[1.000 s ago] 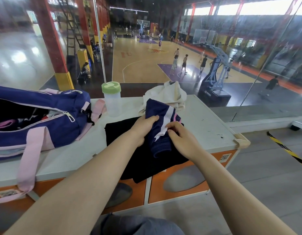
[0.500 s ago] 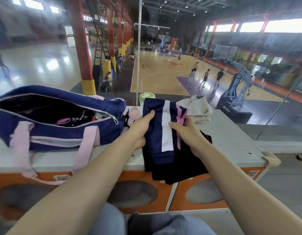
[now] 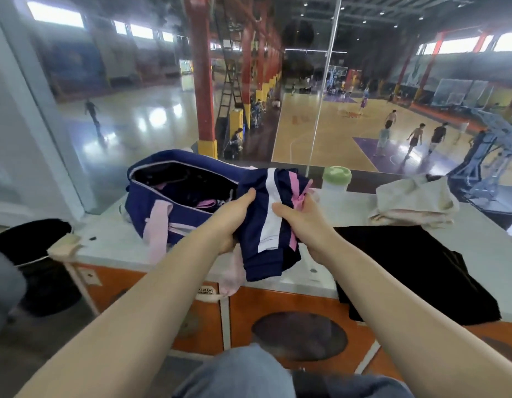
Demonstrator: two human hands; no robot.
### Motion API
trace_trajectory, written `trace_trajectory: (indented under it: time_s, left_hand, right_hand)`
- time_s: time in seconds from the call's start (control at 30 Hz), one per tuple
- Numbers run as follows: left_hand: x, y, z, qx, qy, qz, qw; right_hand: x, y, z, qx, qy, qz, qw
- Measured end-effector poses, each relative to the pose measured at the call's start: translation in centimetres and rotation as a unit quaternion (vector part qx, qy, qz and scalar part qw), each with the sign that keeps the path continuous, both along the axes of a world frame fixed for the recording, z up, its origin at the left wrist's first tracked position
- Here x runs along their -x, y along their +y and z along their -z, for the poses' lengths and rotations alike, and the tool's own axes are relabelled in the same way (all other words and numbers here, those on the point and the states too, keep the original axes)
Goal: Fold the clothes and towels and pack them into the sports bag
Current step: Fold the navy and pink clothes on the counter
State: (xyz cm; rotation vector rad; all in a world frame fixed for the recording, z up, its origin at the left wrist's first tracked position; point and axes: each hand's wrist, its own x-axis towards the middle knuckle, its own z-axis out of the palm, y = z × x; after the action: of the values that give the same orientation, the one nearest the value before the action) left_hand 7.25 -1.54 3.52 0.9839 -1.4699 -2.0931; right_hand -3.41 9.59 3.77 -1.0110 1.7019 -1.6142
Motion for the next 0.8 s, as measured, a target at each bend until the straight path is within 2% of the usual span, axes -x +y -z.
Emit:
trace_trajectory:
  time_s: [0.07, 0.17, 0.27, 0.3, 0.33, 0.37, 0.43, 0.47, 0.5, 0.53, 0.6, 0.67, 0.8]
  left_hand:
    - [-1.2, -1.4, 0.5, 0.027, -0.023, -0.008, 0.999]
    - [-3.1, -3.6, 1.1, 0.077, -0.051, -0.017, 0.996]
    - [-5.1, -6.1, 1.2, 0.21, -0.098, -0.067, 0.97]
    - [-5.8, -7.2, 1.4, 0.295, -0.109, -0.096, 0.944]
    - [-6.3, -8.4, 1.5, 0.406, -0.13, -0.12, 0.897]
    - [-6.8, -9.6, 1.6, 0.522, -0.156, -0.144, 0.826]
    - [-7.0, -12.1, 1.3, 0.705, -0.197, -0.171, 0.66]
    - [-6.8, -13.6, 1.0, 0.759, -0.227, -0.159, 0.589]
    - [-6.4, -15.2, 0.7, 0.791, -0.265, -0.131, 0.536]
    - [-6.0, -16.7, 0.5, 0.805, -0.308, -0.097, 0.498]
    - [-5.3, -18.6, 0.2, 0.816, -0.366, -0.031, 0.447]
    - [-4.3, -19.5, 0.3, 0.836, -0.379, -0.005, 0.396]
    - [-3.5, -20.9, -1.9, 0.851, -0.357, -0.05, 0.382]
  right_hand:
    - [-1.1, -1.4, 0.0, -0.005, 0.023, -0.001, 1.0]
    - [-1.9, -3.2, 0.4, -0.027, 0.01, -0.012, 1.0]
    - [-2.0, -4.7, 1.0, -0.059, 0.007, -0.011, 0.998]
    - [-2.1, -5.3, 1.1, -0.064, 0.006, -0.016, 0.998]
    - [-2.2, -5.7, 1.2, -0.068, -0.002, -0.019, 0.998]
    - [-2.3, -6.3, 1.4, -0.071, -0.016, -0.019, 0.997]
    - [-2.5, -7.6, 1.8, -0.079, -0.038, -0.021, 0.996]
    - [-2.6, -8.3, 1.9, -0.083, -0.045, -0.021, 0.995]
    - [-2.7, -9.0, 2.1, -0.085, -0.053, -0.017, 0.995]
    - [-2.7, -9.6, 2.3, -0.088, -0.061, -0.01, 0.994]
    - [-2.6, -10.8, 2.5, -0.092, -0.089, 0.004, 0.992]
    - [-2.5, -12.0, 2.7, -0.094, -0.121, 0.004, 0.988]
    - [-2.0, -15.0, 2.2, -0.096, -0.156, 0.013, 0.983]
